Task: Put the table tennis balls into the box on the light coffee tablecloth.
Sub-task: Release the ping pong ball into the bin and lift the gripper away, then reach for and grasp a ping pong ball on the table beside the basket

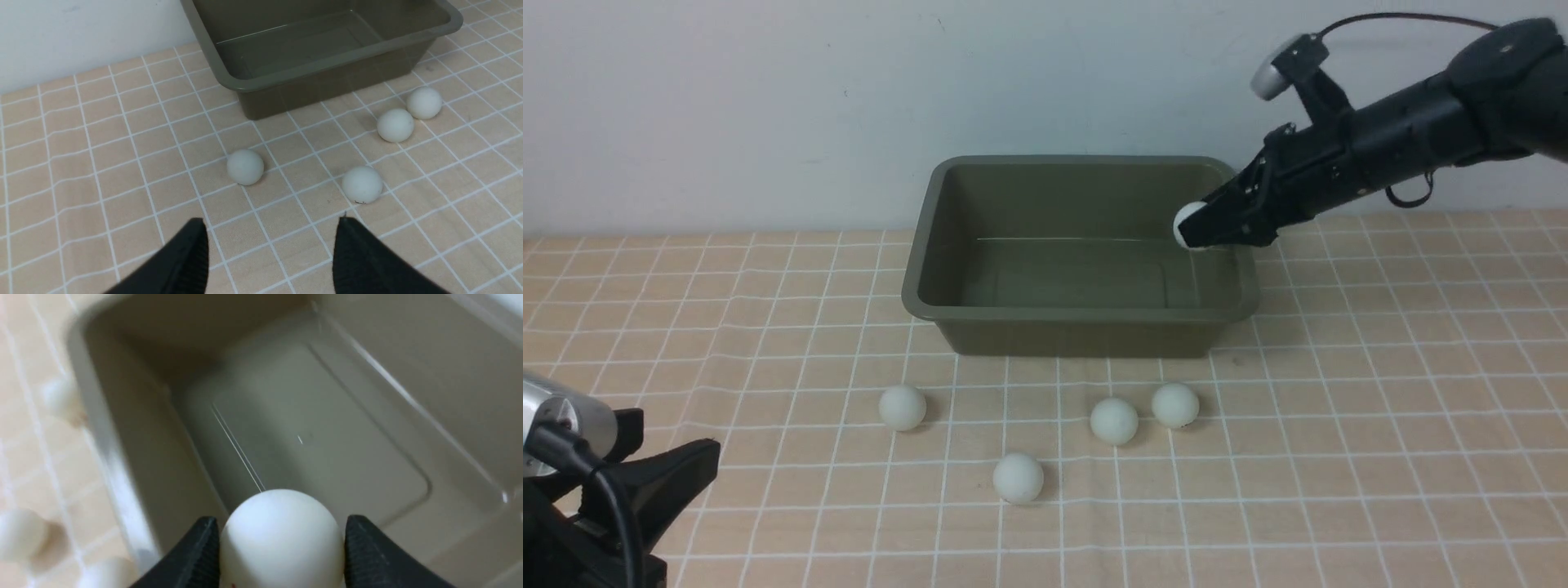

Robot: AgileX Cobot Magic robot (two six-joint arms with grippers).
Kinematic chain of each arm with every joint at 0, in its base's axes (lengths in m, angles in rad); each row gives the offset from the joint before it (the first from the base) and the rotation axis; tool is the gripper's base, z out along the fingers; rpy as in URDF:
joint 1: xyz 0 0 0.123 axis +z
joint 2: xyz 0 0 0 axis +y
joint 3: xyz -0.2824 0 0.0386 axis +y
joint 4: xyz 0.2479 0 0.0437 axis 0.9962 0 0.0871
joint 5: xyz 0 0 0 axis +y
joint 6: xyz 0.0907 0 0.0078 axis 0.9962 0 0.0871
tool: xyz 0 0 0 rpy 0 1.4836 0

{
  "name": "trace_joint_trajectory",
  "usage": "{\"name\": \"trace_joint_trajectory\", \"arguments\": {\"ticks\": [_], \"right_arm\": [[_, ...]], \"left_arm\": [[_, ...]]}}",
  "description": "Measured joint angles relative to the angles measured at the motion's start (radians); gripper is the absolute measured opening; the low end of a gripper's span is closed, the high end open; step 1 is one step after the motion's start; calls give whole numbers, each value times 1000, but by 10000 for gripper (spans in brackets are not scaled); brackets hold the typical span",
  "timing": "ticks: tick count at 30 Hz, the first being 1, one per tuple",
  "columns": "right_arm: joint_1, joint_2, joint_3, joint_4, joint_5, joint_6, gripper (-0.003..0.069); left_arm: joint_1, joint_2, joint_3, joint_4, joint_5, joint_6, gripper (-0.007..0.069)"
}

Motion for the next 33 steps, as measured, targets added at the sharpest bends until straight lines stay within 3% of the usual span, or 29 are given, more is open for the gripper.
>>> {"name": "trace_joint_trajectory", "arguments": {"ticks": [3, 4, 7, 9, 15, 20, 28, 33], "right_arm": [[10, 8, 0, -30, -45, 60, 384], [13, 8, 0, -30, -85, 91, 445], [13, -6, -14, -29, -110, 103, 533], [13, -31, -31, -29, -114, 103, 556], [13, -177, -64, -59, -94, 114, 556], [26, -304, -67, -161, -36, 174, 540], [53, -470, -67, -221, -48, 269, 537], [83, -527, -67, -218, 20, 329, 537]], "left_arm": [[0, 0, 0, 0, 0, 0, 340], [0, 0, 0, 0, 0, 0, 340], [0, 0, 0, 0, 0, 0, 340], [0, 1, 0, 0, 0, 0, 340], [0, 84, -42, 0, 0, -10, 340], [0, 229, -126, 0, 3, -4, 340], [0, 609, -361, 1, 159, 155, 340], [0, 858, -500, -3, 224, 168, 354]]}}
